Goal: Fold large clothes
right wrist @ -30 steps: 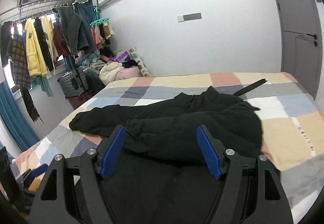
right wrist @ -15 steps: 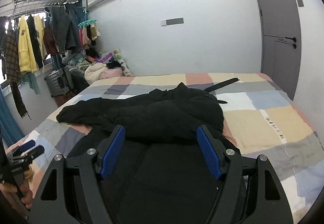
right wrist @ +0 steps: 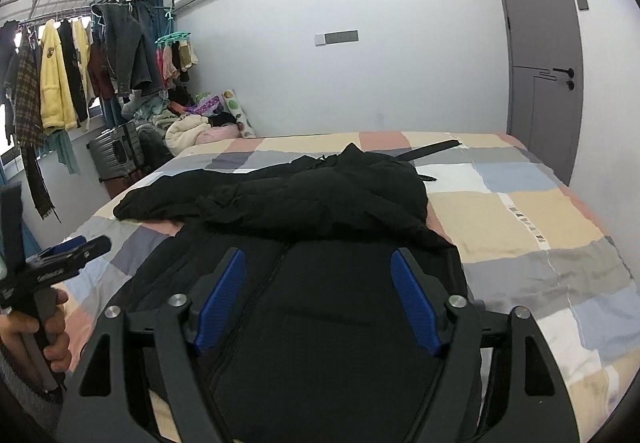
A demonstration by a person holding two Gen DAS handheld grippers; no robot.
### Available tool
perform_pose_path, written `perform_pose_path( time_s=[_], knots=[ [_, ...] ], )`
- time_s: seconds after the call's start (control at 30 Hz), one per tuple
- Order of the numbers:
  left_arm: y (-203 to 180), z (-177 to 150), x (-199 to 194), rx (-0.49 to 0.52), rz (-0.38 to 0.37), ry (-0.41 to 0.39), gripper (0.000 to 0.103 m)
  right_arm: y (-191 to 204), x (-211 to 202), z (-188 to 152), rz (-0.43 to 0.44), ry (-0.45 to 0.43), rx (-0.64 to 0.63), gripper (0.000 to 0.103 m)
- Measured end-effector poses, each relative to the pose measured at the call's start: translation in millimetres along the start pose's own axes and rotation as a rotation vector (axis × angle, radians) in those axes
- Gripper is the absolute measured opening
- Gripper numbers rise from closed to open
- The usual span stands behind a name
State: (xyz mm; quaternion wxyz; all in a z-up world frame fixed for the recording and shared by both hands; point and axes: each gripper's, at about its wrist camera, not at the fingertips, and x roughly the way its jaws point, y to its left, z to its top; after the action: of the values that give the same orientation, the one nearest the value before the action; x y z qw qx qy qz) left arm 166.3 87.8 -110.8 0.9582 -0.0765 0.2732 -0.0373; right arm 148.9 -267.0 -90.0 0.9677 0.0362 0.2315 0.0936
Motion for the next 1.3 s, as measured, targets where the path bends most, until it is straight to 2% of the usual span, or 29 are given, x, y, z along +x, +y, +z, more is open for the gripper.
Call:
perform_pose_path(
  time_s=[0.17, 0.27, 0.37, 0.43, 0.53, 0.67, 0.83, 1.03, 1.17, 1.3],
  knots=[
    [-2.2, -1.6, 2.0, 0.001, -0.007, 0.007, 0.102, 4.5, -17.6, -19.3, -0.024, -0.004, -0.014, 0.081],
    [-1.9, -0.5, 2.0, -0.010, -0.008, 0.007, 0.102, 5.4, -21.5, -24.6, -0.032, -0.007, -0.018, 0.085],
    [1.1, 3.2, 2.4, -0.018, -0.010, 0.010, 0.102, 4.6, -20.0, -25.1, -0.053, -0.021, -0.022, 0.093],
    [3.5, 6.3, 4.6, -0.016, -0.004, 0.020, 0.102, 3.2, -17.6, -26.9, -0.062, -0.022, -0.019, 0.103],
    [10.2, 18.6, 9.5, -0.020, 0.012, 0.036, 0.102, 1.6, -15.3, -29.7, -0.056, -0.022, -0.017, 0.103],
    [34.9, 52.3, 15.3, -0.047, 0.031, 0.041, 0.102, -3.1, -10.7, -33.1, -0.056, -0.012, 0.002, 0.103],
    [96.6, 99.2, 25.9, -0.102, 0.051, 0.045, 0.102, -8.7, 0.9, -36.9, -0.065, 0.021, 0.020, 0.103],
    [211.8, 149.9, 70.8, -0.251, 0.066, 0.061, 0.102, -8.4, 12.1, -38.6, -0.114, 0.016, 0.030, 0.103],
    [284.0, 155.5, 112.9, -0.377, 0.064, 0.082, 0.102, -2.4, 25.2, -37.7, -0.143, 0.035, 0.021, 0.103],
    [347.3, 139.9, 165.4, -0.511, 0.054, 0.115, 0.102, 5.3, 45.2, -34.9, -0.154, 0.072, 0.022, 0.103]
  ],
)
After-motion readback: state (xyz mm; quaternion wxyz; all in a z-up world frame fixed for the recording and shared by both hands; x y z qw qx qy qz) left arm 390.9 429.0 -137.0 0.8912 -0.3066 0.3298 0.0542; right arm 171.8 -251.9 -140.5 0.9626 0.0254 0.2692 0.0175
